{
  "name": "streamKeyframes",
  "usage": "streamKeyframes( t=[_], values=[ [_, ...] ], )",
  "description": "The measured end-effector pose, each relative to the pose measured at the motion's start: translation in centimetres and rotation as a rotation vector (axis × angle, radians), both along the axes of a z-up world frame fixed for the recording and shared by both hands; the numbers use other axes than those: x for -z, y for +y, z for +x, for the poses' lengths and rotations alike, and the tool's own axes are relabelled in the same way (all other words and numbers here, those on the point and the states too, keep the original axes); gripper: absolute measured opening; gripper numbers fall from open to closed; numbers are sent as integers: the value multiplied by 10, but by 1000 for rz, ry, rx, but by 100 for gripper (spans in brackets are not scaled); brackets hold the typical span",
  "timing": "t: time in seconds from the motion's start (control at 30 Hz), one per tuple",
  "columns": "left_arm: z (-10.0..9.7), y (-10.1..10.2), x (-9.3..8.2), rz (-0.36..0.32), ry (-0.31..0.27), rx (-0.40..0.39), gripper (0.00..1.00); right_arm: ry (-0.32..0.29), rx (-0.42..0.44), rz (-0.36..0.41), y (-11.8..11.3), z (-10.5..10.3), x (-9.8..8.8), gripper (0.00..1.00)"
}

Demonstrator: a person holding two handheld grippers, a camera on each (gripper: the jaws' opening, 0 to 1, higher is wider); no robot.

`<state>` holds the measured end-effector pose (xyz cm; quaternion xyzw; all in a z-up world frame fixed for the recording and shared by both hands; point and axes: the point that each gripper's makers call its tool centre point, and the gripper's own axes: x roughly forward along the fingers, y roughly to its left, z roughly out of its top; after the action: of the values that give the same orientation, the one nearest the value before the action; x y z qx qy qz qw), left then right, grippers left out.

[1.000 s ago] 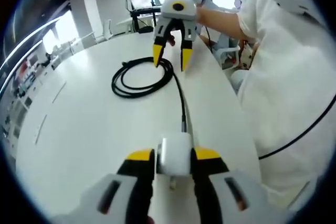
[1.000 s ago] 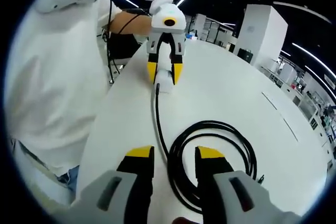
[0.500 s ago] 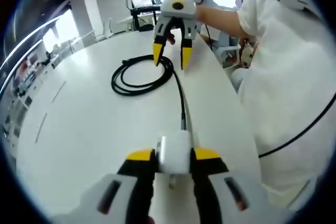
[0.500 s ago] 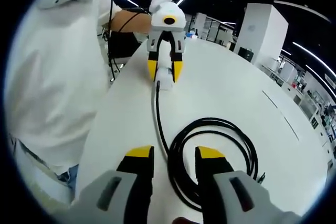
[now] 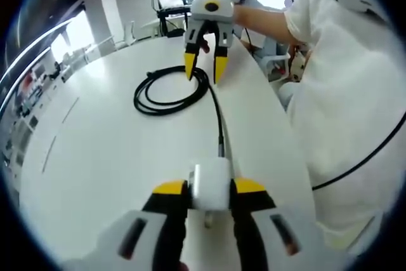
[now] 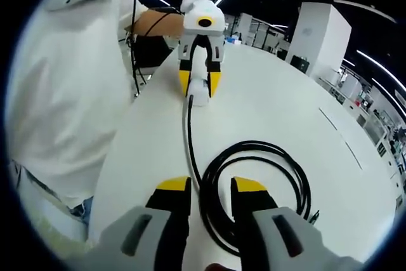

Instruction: Plug the desk Type‑C cable into the charger adapter.

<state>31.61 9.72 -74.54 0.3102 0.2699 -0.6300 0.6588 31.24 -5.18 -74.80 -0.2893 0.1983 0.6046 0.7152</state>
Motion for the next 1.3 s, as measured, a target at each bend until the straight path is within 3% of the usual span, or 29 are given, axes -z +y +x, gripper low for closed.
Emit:
streamKeyframes(
  t=[0.3, 0.43, 1.3],
  values=[
    [0, -1, 0, 0, 8, -2, 25, 27, -10, -4, 2, 0, 3, 23],
    [-1, -1, 0, 1, 6, 0, 25, 46, -15, -9, 2, 0, 4, 17],
    [-7, -8, 1, 3, 16, -2, 25, 108, -23, -24, 4, -3, 10, 15]
  ],
)
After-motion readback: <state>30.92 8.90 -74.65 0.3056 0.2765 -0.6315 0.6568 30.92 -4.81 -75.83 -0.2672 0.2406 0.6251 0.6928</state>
